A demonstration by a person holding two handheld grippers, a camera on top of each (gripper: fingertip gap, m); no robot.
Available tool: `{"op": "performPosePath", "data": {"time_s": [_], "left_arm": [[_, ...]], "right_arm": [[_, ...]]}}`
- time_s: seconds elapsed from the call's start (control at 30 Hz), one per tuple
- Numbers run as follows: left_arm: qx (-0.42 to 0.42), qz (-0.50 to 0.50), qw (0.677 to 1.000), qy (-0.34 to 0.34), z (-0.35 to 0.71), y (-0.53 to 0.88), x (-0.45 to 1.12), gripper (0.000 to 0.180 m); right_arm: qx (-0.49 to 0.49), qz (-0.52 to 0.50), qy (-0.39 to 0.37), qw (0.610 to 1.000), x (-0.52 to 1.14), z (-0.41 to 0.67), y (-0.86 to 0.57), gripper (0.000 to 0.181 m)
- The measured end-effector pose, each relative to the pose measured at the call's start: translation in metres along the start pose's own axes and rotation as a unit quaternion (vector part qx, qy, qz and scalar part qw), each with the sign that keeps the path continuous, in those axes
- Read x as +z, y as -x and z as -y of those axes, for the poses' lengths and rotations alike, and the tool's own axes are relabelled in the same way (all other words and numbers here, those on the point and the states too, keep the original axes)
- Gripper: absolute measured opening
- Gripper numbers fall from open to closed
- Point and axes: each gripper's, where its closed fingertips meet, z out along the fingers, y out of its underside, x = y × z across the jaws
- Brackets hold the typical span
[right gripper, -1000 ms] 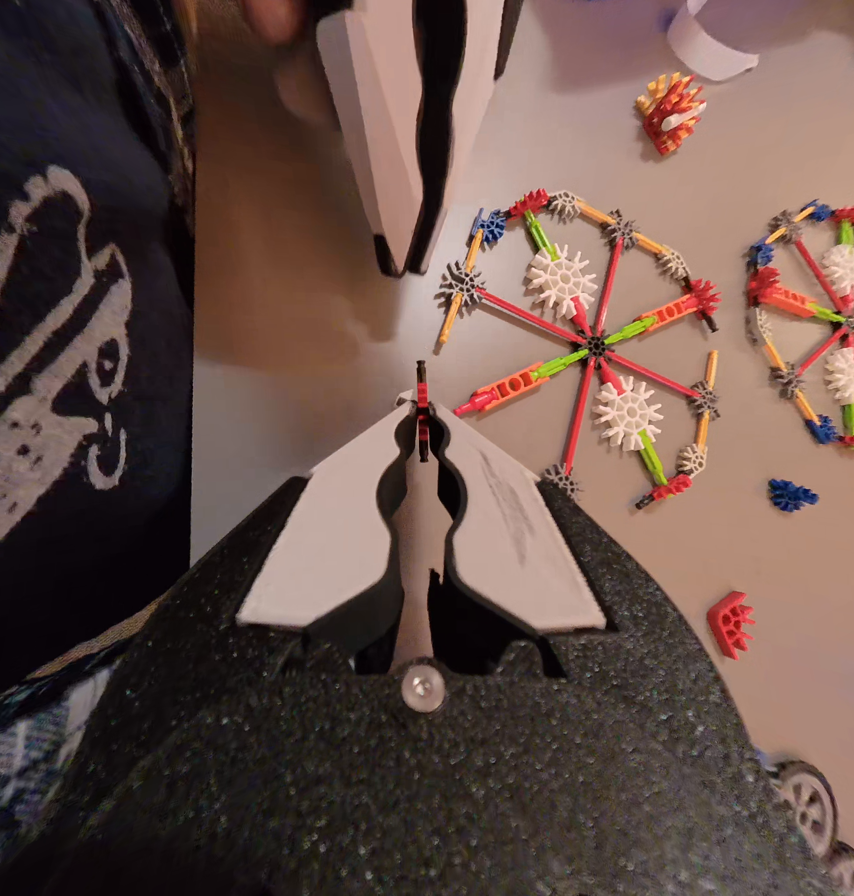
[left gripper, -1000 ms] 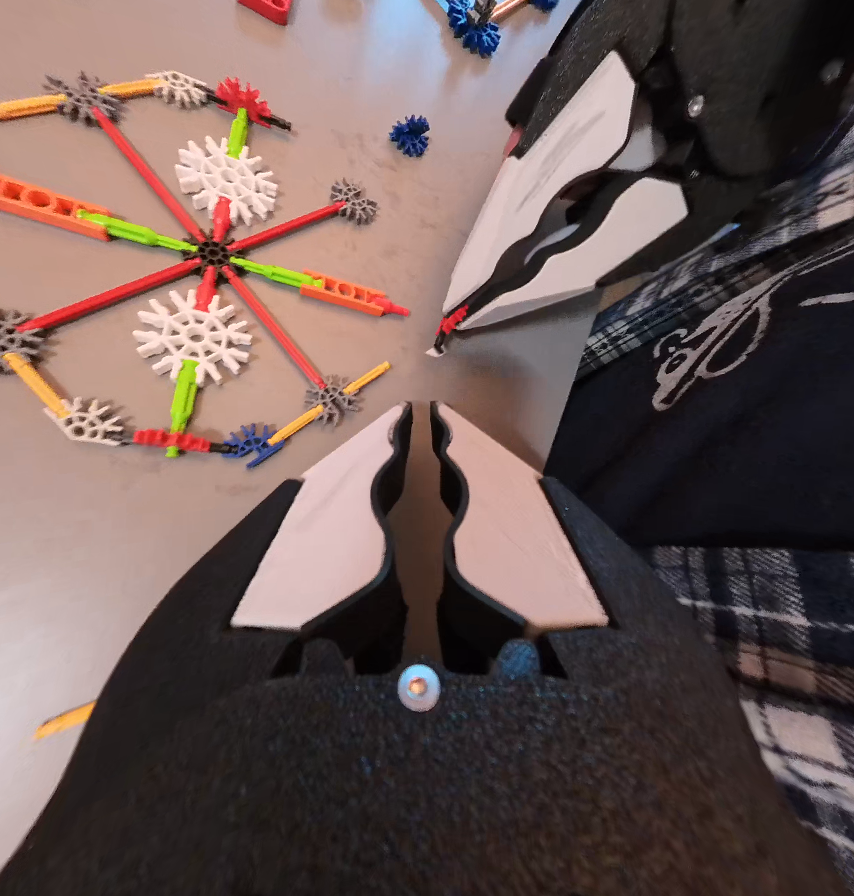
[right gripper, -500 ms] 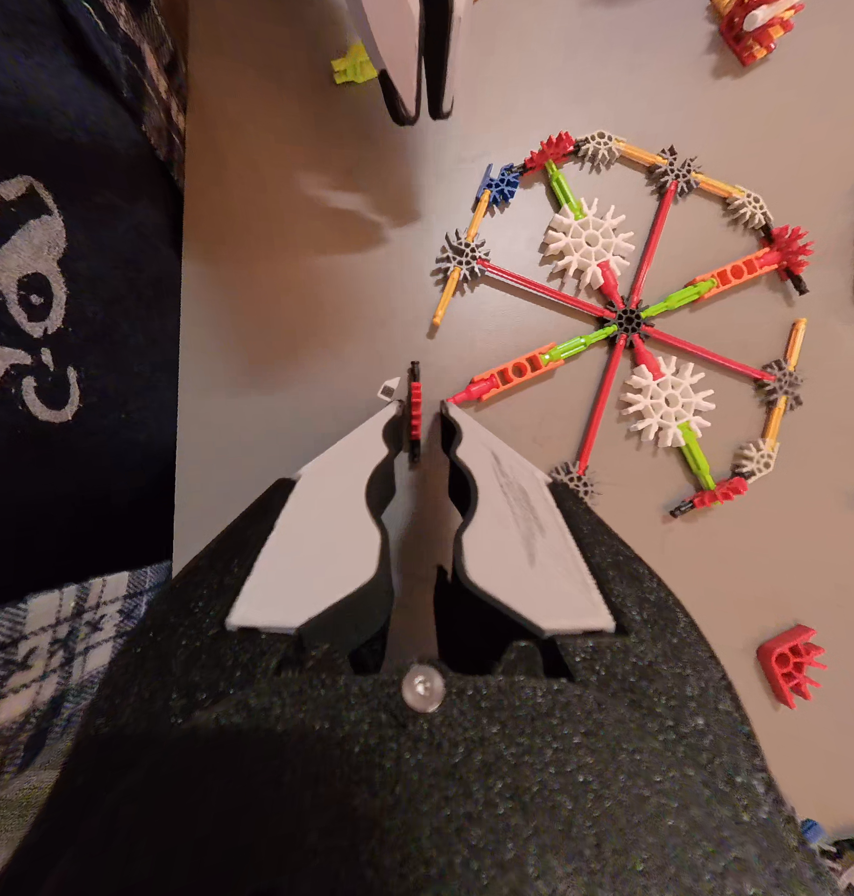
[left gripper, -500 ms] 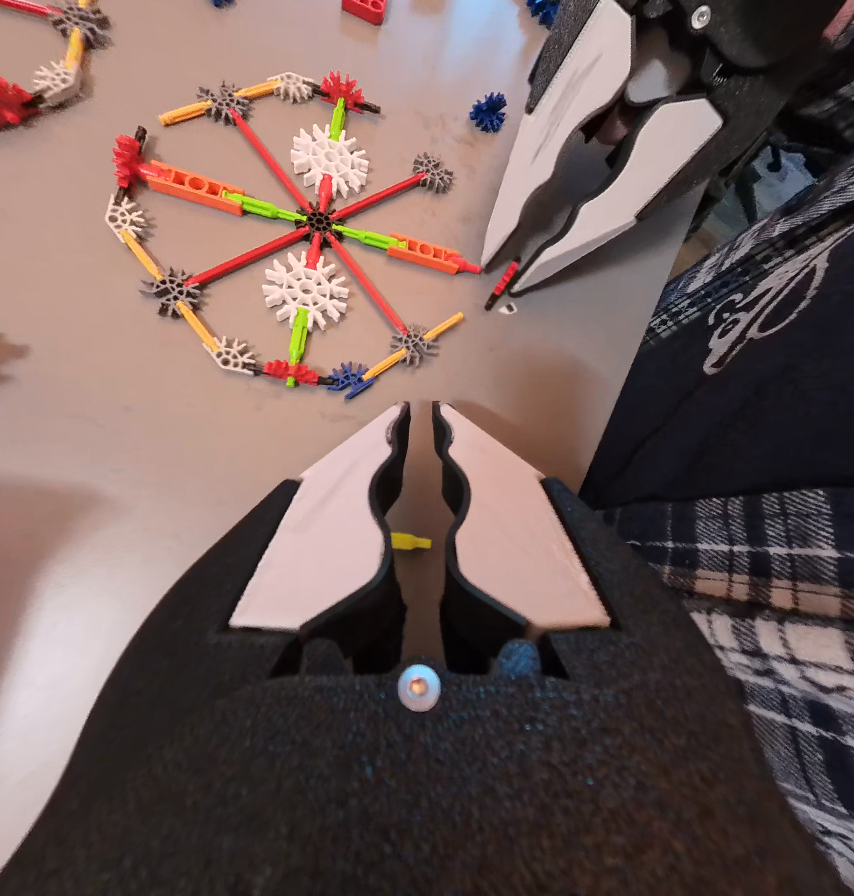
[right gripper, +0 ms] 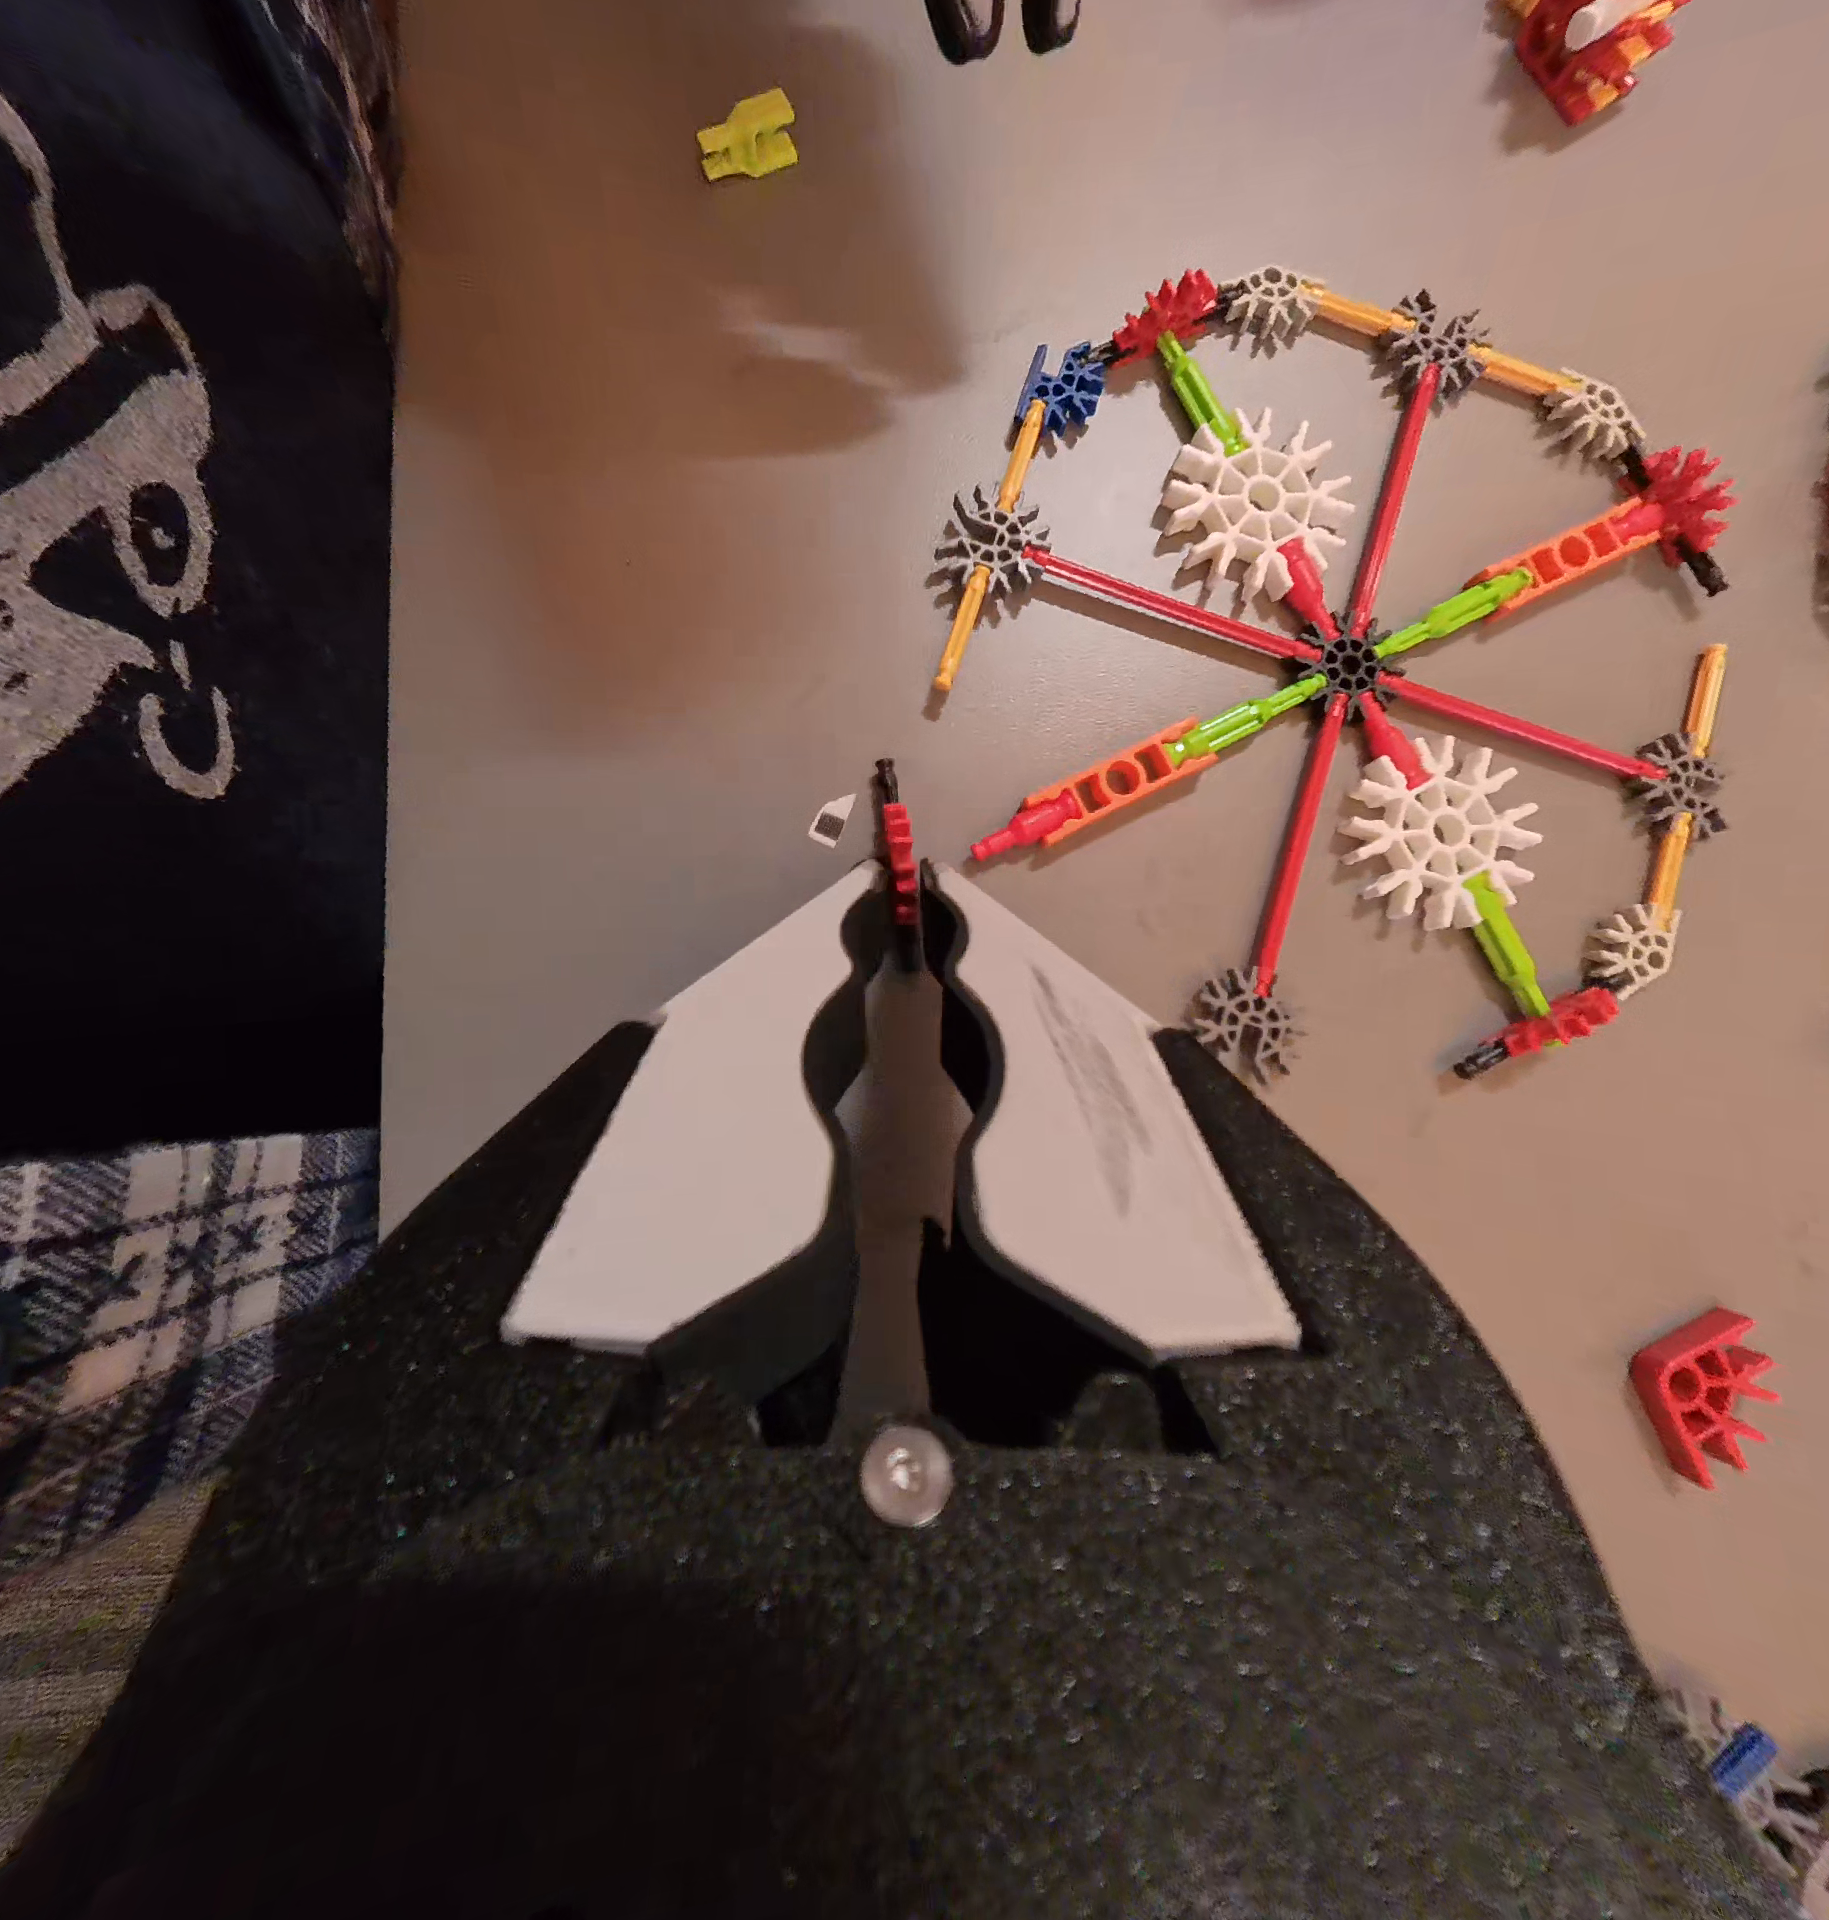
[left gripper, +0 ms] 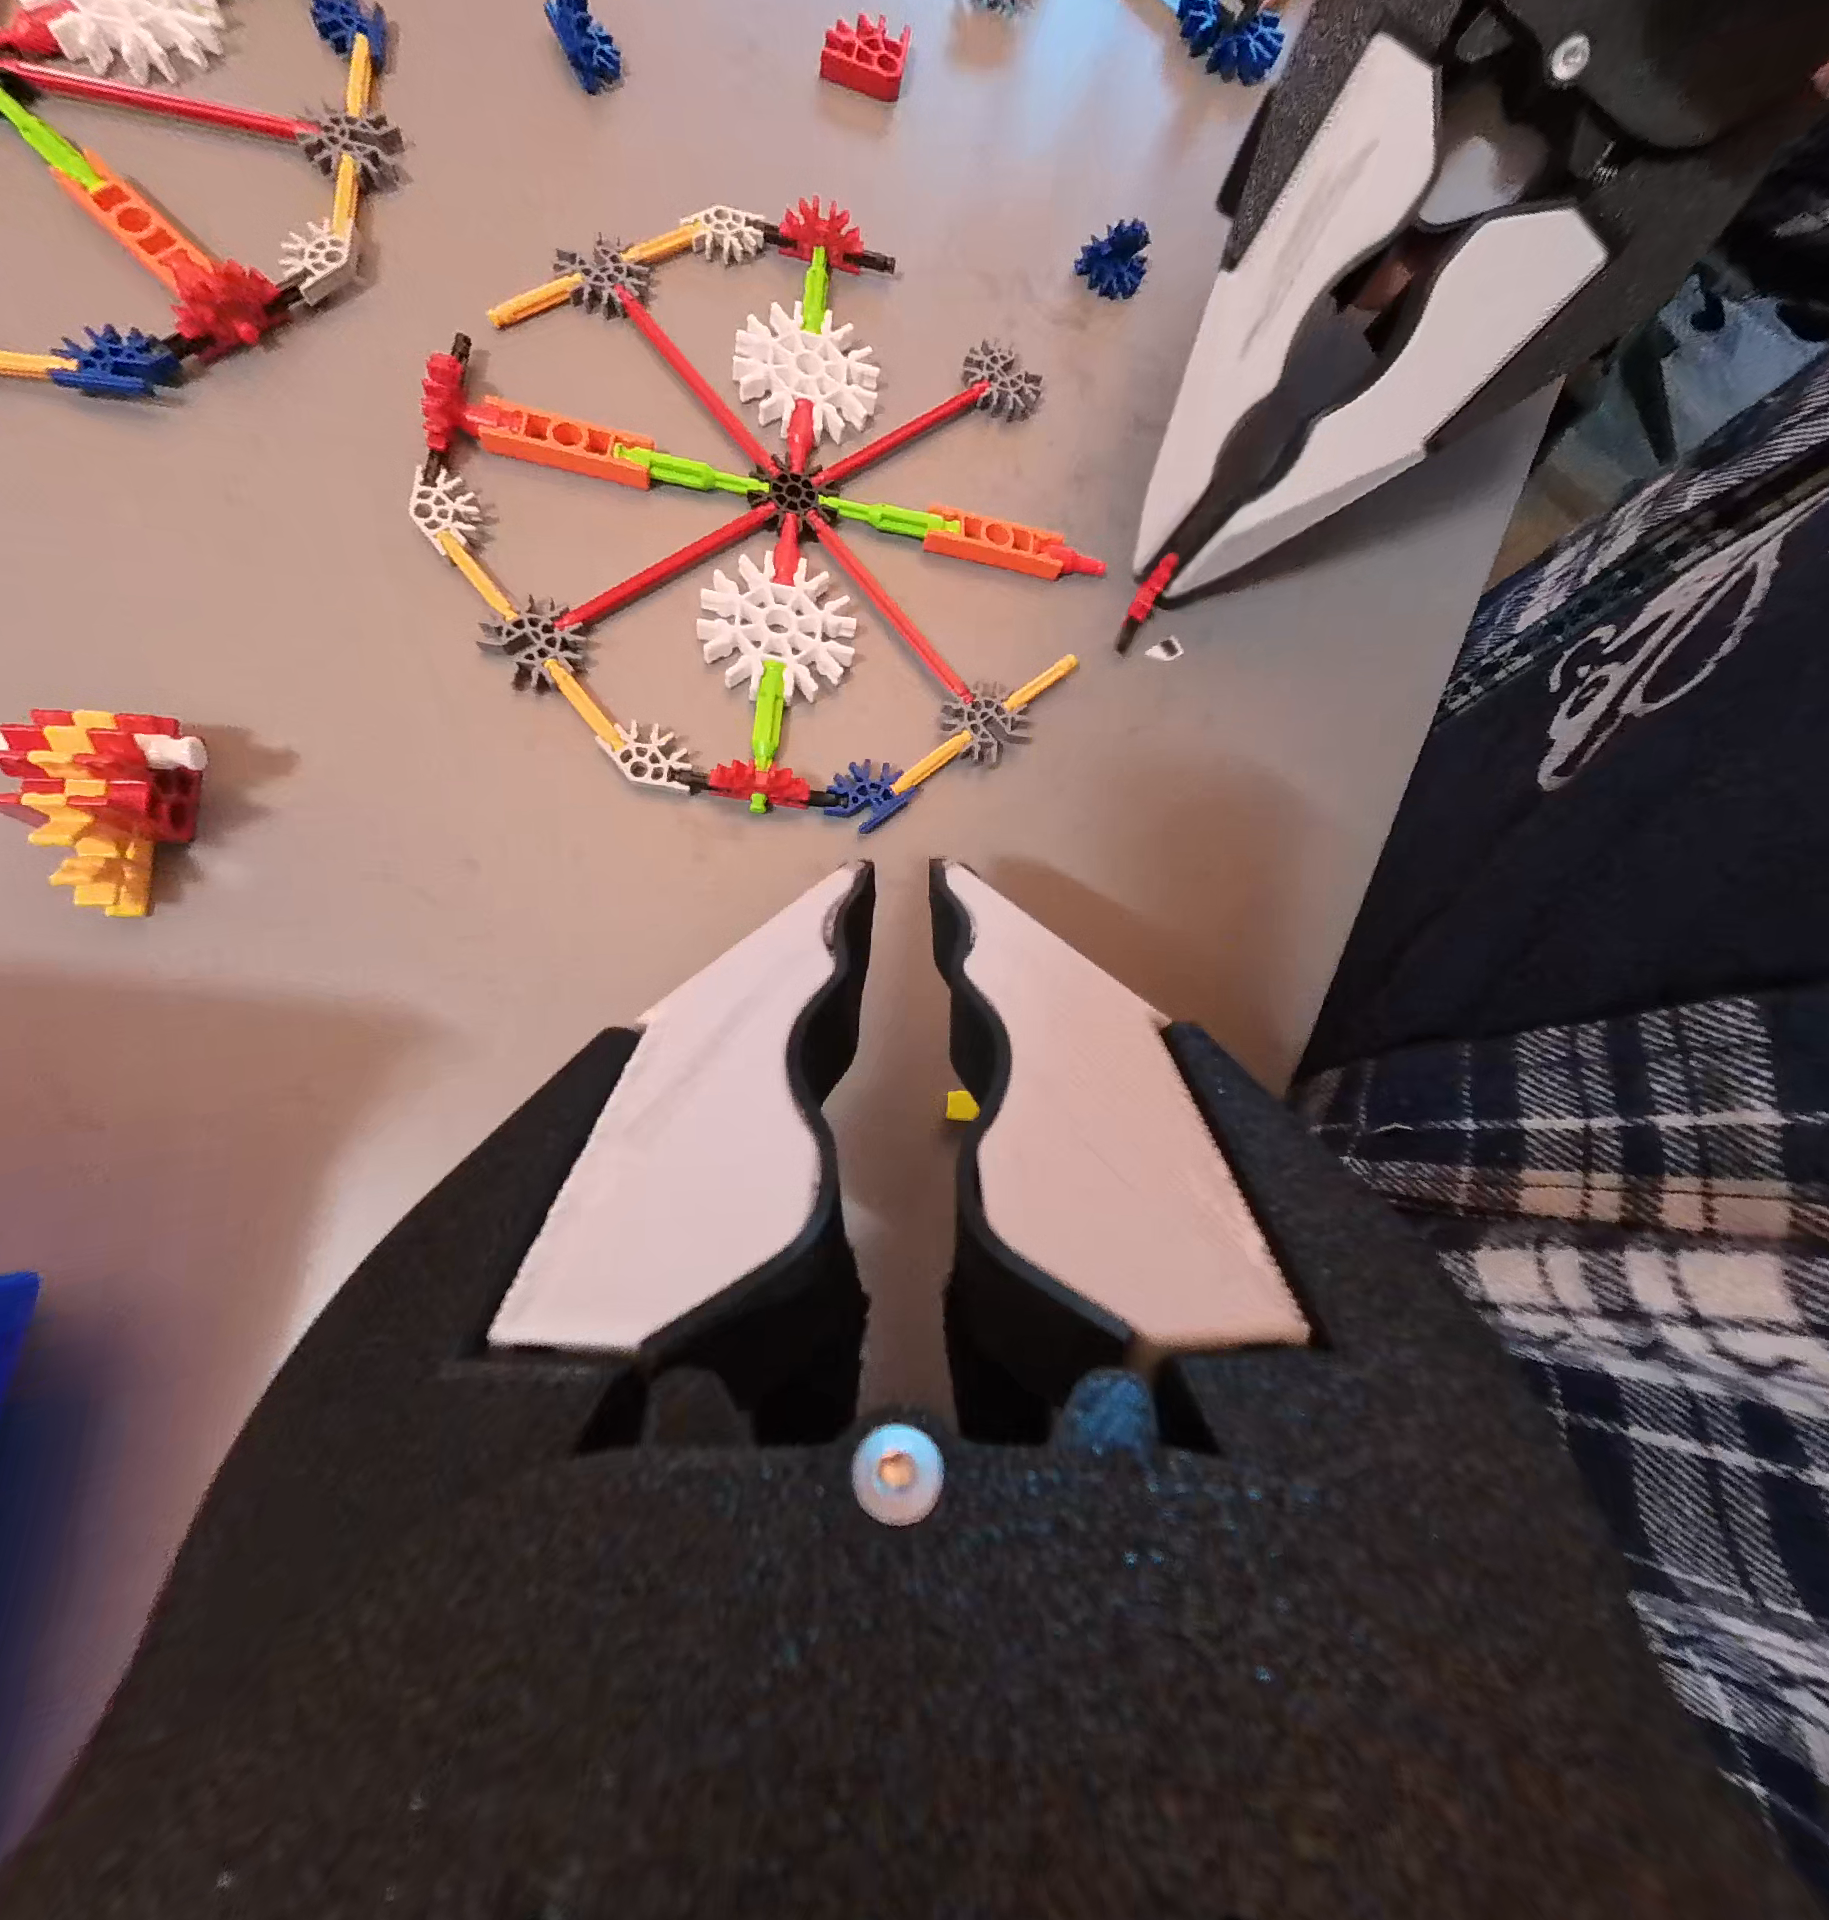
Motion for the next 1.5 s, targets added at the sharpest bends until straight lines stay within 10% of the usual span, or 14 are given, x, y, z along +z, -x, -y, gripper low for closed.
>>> {"op": "performPosePath", "data": {"time_s": [0.5,0.97,1.5], "left_arm": [[0.02,0.025,0.999,-0.001,0.001,0.014,-0.027,0.009],[0.009,0.285,0.956,0.065,-0.02,0.18,-0.173,0.016],[0.068,0.042,0.974,0.213,-0.047,0.188,-0.09,0.015]], "right_arm": [[0.006,0.001,-0.001,1.0,-0.004,0.005,-0.008,0.015],[0.112,-0.026,-0.075,0.991,-0.014,0.002,-0.024,0.015],[0.181,-0.04,-0.089,0.979,-0.01,-0.008,-0.025,0.015]]}}
